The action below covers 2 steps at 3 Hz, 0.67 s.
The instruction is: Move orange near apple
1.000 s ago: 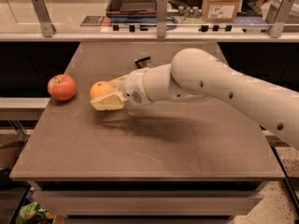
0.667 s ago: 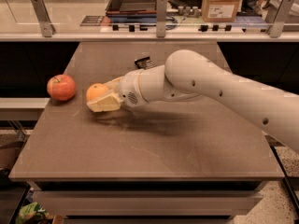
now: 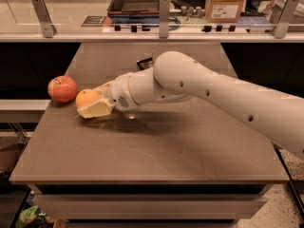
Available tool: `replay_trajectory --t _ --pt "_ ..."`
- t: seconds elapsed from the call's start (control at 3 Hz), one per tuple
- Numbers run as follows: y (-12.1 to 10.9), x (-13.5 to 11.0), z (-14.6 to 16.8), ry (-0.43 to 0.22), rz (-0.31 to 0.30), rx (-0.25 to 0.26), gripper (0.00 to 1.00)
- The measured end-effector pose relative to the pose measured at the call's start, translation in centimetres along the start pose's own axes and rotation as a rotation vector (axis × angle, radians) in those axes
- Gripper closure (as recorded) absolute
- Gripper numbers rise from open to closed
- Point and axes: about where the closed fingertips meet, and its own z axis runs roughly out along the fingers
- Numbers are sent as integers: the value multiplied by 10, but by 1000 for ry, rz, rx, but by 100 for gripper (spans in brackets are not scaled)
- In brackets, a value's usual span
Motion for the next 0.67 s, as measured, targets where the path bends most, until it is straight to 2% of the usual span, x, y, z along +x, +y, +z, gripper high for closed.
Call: replay_trajectory --t 0.33,0.67 --pt "11 -2 14 -1 -9 -26 82" --pt "12 -2 15 -1 -11 -28 58"
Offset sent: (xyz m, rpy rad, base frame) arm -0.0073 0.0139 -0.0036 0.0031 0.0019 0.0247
